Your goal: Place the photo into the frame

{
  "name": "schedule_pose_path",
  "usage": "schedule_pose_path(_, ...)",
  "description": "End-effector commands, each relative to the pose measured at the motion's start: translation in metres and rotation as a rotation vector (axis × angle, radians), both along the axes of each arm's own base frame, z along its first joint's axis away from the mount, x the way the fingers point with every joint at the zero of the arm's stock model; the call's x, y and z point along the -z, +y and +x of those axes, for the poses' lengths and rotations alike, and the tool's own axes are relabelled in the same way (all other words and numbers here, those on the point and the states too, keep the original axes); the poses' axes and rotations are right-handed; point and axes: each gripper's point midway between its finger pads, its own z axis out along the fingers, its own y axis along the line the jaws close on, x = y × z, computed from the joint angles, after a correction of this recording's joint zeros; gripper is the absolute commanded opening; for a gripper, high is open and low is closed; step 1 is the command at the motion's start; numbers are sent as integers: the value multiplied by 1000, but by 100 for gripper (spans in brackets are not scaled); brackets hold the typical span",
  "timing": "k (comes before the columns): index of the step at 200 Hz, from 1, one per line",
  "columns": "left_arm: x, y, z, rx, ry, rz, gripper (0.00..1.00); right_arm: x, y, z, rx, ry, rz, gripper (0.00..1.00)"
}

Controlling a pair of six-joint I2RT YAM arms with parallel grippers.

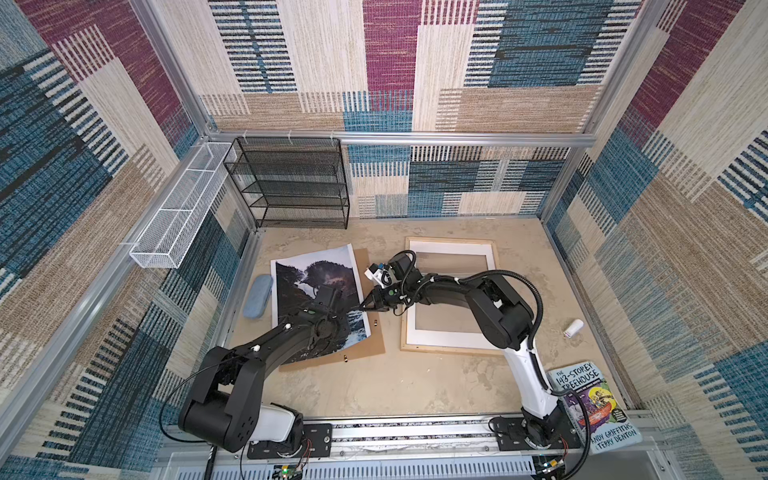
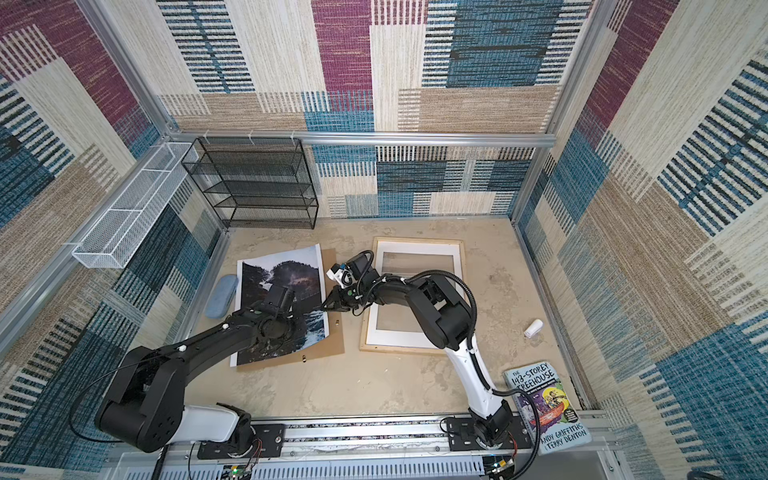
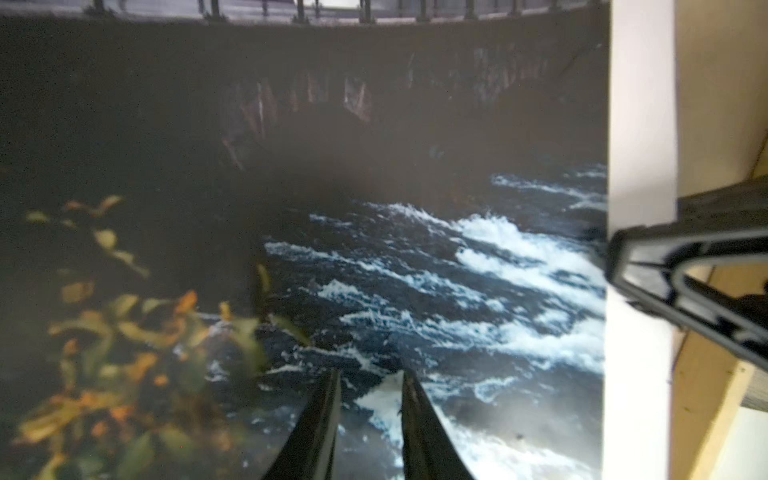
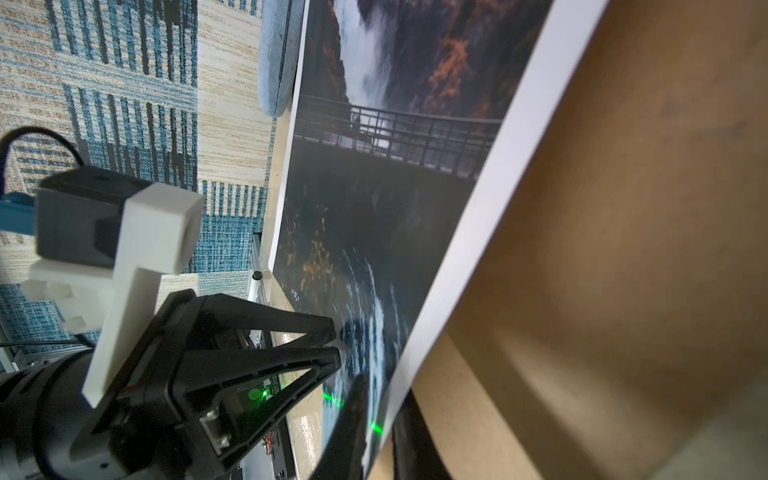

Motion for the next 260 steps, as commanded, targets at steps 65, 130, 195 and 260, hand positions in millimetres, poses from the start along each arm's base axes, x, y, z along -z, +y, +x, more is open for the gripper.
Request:
schedule_pose_path(65, -55, 7, 23, -11, -124, 48, 31, -6, -9, -2, 15, -64, -37, 3)
schedule_pose_path(130, -122, 3, 100, -22, -253, 162, 37, -27, -15, -9, 39, -118, -60, 3)
schedule_pose_path(195, -147, -21, 173, -5, -292, 228, 39, -36, -19, -22, 50, -158, -90, 2)
schedule_pose_path(260, -120, -49, 203, 48, -247, 314, 39, -43, -14, -30, 34, -186, -93, 2)
